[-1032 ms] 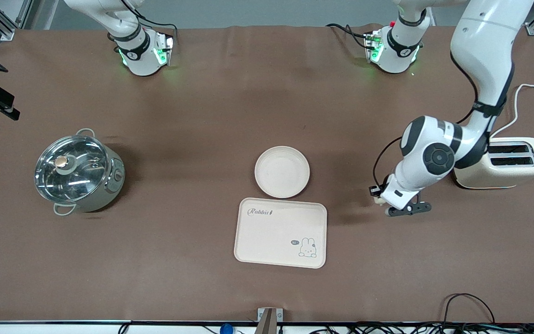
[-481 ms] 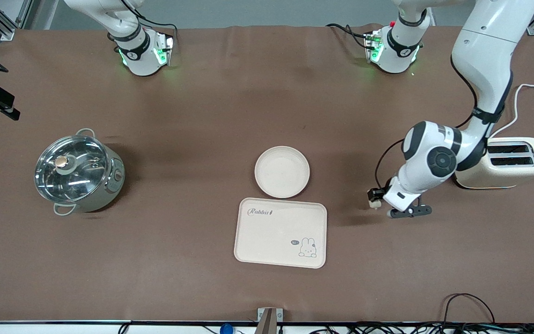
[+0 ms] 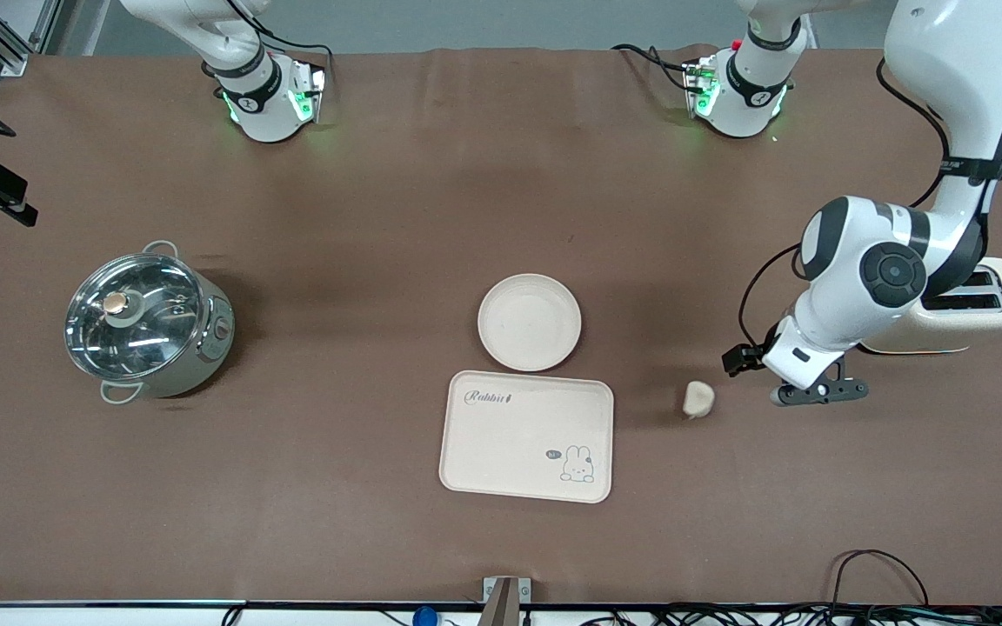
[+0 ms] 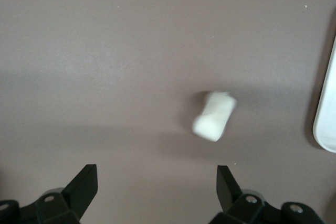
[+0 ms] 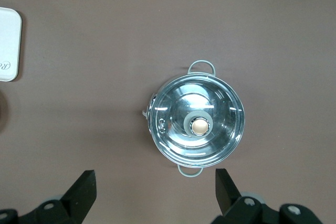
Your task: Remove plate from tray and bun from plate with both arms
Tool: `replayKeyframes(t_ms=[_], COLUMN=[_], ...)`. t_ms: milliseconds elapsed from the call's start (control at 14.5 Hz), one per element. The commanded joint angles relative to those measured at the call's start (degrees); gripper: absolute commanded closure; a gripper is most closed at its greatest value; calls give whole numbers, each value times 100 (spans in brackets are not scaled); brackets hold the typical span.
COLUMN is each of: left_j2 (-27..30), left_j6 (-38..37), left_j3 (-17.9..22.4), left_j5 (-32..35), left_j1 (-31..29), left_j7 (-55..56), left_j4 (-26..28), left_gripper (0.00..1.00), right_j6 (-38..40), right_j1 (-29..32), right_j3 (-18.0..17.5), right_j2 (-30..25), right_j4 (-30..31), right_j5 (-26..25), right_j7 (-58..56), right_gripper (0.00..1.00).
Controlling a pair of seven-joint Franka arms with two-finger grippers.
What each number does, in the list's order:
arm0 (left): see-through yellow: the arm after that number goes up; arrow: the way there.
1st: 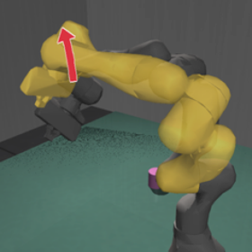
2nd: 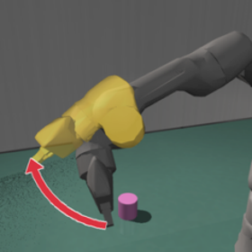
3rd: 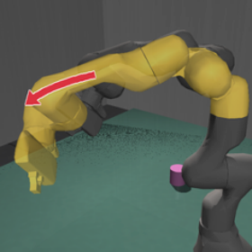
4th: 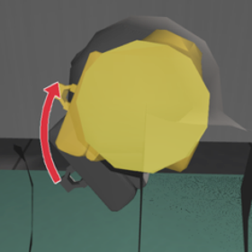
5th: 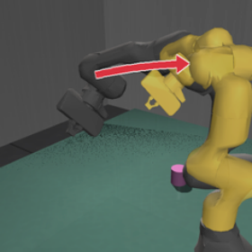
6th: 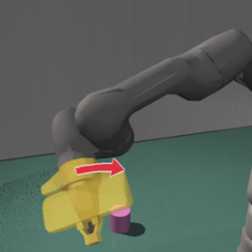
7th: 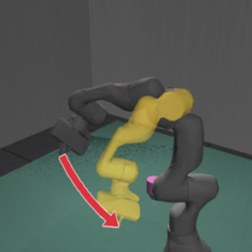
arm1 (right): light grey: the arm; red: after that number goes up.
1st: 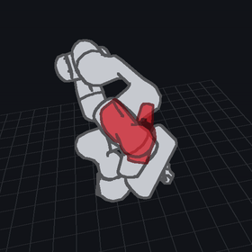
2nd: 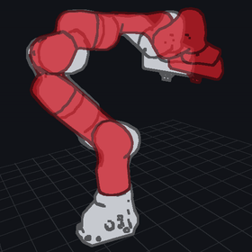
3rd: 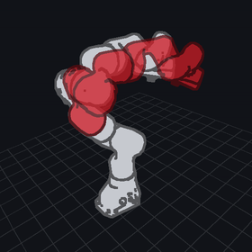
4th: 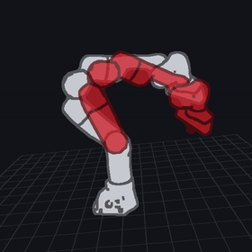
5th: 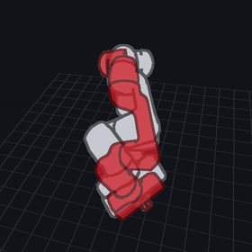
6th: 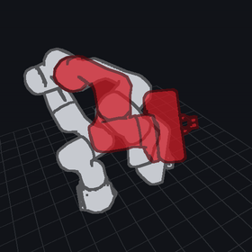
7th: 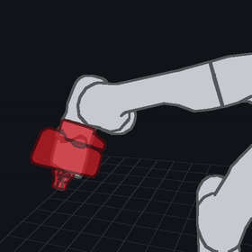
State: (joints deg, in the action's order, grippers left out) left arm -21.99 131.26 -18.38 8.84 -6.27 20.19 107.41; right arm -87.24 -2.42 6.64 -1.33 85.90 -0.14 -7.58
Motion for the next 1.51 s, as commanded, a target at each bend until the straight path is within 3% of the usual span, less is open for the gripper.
replayKeyframes(t_ms=[0, 206, 275, 550, 688, 963, 1101, 1307, 1444], left_j2=[-42, 430, 667, 916, 1003, 1715, 2084, 2382, 2646], left_j6=[-74, -284, -720, -3390, -4132, -4355, -4285, -4275, -4223], left_j3=[-51, -60, -60, -69, -69, 2, 80, 1324, 1513], left_j5=[-84, -93, -93, -136, -216, -330, -584, -848, -857], left_j1=[-146, -252, -278, -357, -366, -585, -534, 561, 750], left_j7=[-287, -471, -629, -1034, -1114, -1641, -1537, -1562, -1562], left_j4=[-1, -123, -324, -2228, -2741, -2506, -2121, -1795, -1470], left_gripper=[0, 0, 0, 0, 0, 0, 0, 0, 0], right_j6=[49, 214, 242, 242, 242, 242, 242, 251, 242], right_j1=[101, 93, 93, 93, 93, 93, 84, 93, 93], right_j3=[-31, -31, -31, -31, -31, -31, -31, -31, -31], right_j2=[1, -7, -7, -7, 1, 1, 1, 1, 1], right_j4=[-12, -12, -12, -21, -12, -12, -12, -12, -12], right_j5=[-82, -74, -65, -47, -39, -21, -21, -21, -21], right_j7=[-33, 675, 766, 767, 767, 758, 758, 758, 758], right_gripper=[0, 0, 0, 0, 0, 0, 0, 0, 0])
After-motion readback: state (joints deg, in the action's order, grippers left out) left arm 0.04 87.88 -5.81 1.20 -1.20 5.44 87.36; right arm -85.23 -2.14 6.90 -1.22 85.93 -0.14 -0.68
